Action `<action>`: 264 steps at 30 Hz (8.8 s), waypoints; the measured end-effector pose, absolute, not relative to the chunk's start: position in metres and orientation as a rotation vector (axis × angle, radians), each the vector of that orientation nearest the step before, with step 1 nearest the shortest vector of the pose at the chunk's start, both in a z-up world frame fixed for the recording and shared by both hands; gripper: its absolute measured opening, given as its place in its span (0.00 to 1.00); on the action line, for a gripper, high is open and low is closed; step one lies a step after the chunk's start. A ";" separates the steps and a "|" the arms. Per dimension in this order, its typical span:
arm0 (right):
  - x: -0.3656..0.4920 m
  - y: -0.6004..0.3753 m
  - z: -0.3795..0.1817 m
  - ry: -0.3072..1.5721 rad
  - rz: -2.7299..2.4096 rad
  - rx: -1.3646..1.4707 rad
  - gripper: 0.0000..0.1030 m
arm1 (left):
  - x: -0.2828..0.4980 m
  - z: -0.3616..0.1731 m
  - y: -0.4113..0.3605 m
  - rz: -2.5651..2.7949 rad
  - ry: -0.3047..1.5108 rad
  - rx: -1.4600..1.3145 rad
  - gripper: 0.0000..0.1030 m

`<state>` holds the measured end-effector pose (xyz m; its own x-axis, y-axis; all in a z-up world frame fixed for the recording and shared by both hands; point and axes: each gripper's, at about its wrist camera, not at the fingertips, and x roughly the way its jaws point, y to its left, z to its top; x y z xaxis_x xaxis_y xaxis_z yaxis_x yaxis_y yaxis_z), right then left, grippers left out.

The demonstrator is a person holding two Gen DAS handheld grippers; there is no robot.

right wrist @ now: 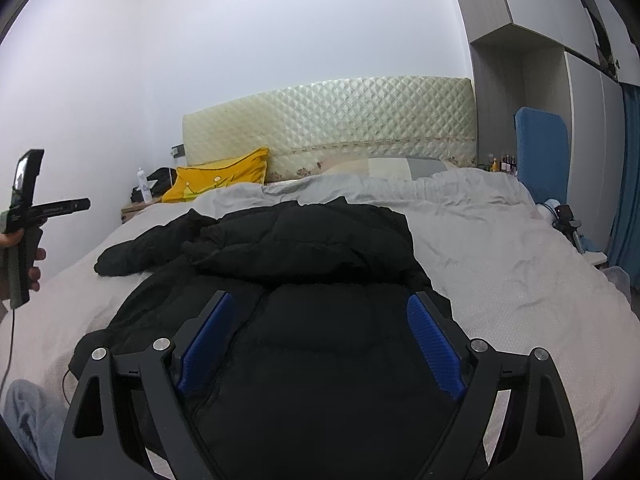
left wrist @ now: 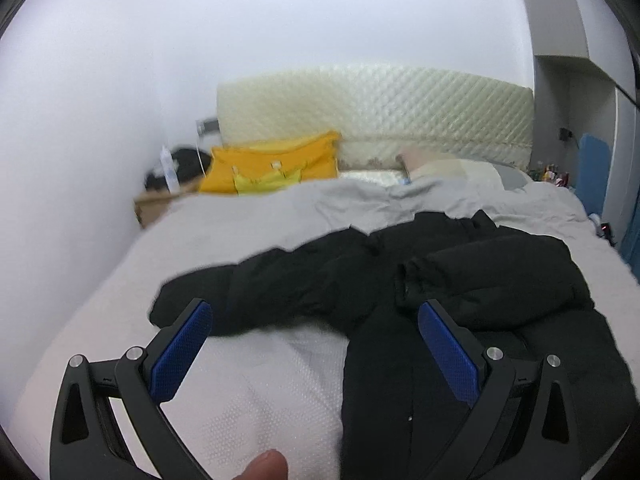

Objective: Fold large clothes

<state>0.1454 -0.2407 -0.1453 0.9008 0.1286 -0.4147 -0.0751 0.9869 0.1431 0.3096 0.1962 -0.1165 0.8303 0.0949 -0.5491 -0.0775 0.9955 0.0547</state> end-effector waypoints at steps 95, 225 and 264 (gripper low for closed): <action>0.185 -0.248 -0.160 0.570 0.068 0.167 0.94 | 0.408 0.134 0.171 0.062 0.418 -0.207 0.06; 0.548 -0.221 -0.256 0.662 0.178 0.010 1.00 | 0.590 -0.245 -0.018 -0.074 0.744 0.002 1.00; 0.417 -0.337 -0.270 0.640 -0.026 0.045 0.97 | 0.466 -0.264 0.072 0.372 0.783 0.051 1.00</action>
